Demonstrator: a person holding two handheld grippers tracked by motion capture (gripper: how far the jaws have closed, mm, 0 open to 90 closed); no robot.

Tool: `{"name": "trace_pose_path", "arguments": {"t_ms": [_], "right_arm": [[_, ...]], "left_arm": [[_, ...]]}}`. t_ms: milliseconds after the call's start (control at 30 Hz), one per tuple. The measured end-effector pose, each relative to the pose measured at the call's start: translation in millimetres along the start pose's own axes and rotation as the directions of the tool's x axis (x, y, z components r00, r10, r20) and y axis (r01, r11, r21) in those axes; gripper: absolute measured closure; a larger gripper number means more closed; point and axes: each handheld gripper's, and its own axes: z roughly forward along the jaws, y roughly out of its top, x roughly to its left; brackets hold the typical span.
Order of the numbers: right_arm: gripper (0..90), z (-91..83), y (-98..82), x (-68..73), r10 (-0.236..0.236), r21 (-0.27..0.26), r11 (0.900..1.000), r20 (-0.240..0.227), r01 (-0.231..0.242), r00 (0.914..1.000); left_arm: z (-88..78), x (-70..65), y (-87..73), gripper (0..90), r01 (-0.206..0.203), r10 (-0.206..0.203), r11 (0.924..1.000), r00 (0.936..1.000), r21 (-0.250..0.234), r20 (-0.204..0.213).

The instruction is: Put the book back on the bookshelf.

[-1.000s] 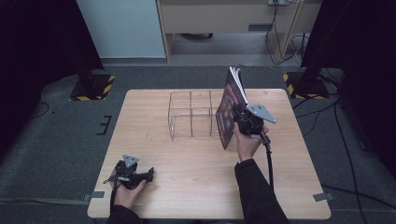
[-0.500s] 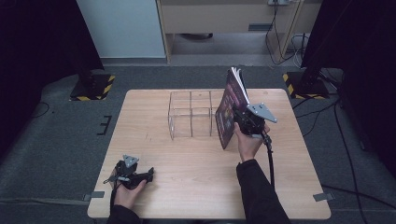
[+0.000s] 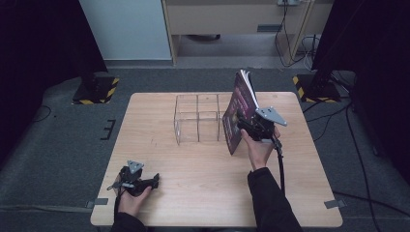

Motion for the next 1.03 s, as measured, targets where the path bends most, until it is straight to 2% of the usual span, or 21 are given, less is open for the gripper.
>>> {"name": "trace_pose_path", "arguments": {"t_ms": [133,200,300,333,467,500,533,600,667,700,800,867,933,967,1000,1033], "right_arm": [[19.5,-9.8,2.5,-3.9,0.009,0.035,0.999,-0.052,-0.007,0.9986],[18.4,-13.0,1.9,-4.9,0.010,0.035,0.999,-0.058,-0.008,0.9983],[14.7,-23.8,-2.7,-8.7,0.020,0.047,0.999,-0.099,-0.015,0.9949],[13.1,-32.1,-8.3,-11.3,0.005,0.064,0.998,-0.120,0.003,0.9928],[10.0,-50.7,-24.0,-19.2,-0.037,0.098,0.994,-0.149,0.052,0.9881],[10.0,-50.7,-24.0,-19.2,-0.037,0.098,0.994,-0.149,0.052,0.9881],[9.8,-59.4,-32.9,-25.9,-0.057,0.120,0.990,-0.148,0.076,0.9873],[9.4,-62.4,-36.3,-29.1,-0.062,0.131,0.988,-0.150,0.082,0.9867],[9.1,-73.9,-51.7,-42.1,-0.060,0.177,0.980,-0.145,0.086,0.9876],[9.1,-73.9,-51.7,-42.1,-0.060,0.177,0.980,-0.145,0.086,0.9876],[8.7,-84.2,-71.7,-56.9,-0.062,0.228,0.970,-0.129,0.090,0.9898],[8.7,-85.1,-75.3,-59.4,-0.062,0.234,0.968,-0.120,0.089,0.9908],[8.4,-88.5,-86.3,-69.4,-0.065,0.288,0.953,-0.104,0.093,0.9924],[8.4,-88.5,-86.3,-69.4,-0.065,0.288,0.953,-0.104,0.093,0.9924],[8.2,-90.8,-95.7,-76.9,-0.059,0.330,0.940,-0.094,0.087,0.9938],[8.2,-90.8,-95.7,-76.9,-0.059,0.330,0.940,-0.094,0.087,0.9938]], "left_arm": [[0.0,0.0,0.0,5.0,0.000,0.000,1.0000,1.0000,0.000,0.000],[0.0,0.0,0.0,5.0,0.000,0.000,1.0000,1.0000,0.000,0.000],[0.0,0.0,0.0,5.0,0.000,0.000,1.0000,1.0000,0.000,0.000],[0.0,0.0,0.0,5.0,0.000,0.000,1.0000,1.0000,0.000,0.000],[0.0,-0.1,0.0,5.0,0.000,0.000,1.0000,1.0000,0.000,-0.001],[0.0,0.0,0.0,5.0,0.000,0.000,1.0000,1.0000,0.000,-0.001],[0.0,-0.1,0.0,5.0,0.000,0.000,1.0000,1.0000,0.000,-0.001],[0.0,-0.1,0.0,5.0,0.000,0.000,1.0000,1.0000,0.000,-0.001],[0.0,-0.1,0.0,5.0,0.000,0.000,1.0000,1.0000,0.000,-0.001],[0.0,-0.1,0.0,5.0,0.000,0.000,1.0000,1.0000,0.000,-0.001],[0.1,-0.3,0.1,4.8,0.001,-0.001,1.0000,1.0000,0.001,-0.004],[0.3,-0.5,0.2,4.7,0.001,-0.001,1.0000,1.0000,0.001,-0.007],[0.3,-0.5,0.2,4.5,0.001,-0.001,1.0000,1.0000,0.001,-0.007],[0.3,-0.5,0.2,4.5,0.001,-0.001,1.0000,1.0000,0.001,-0.007],[0.3,-0.5,0.2,4.5,0.001,-0.001,1.0000,1.0000,0.001,-0.007],[0.3,-0.5,0.2,4.5,0.001,-0.001,1.0000,1.0000,0.001,-0.007]]}}
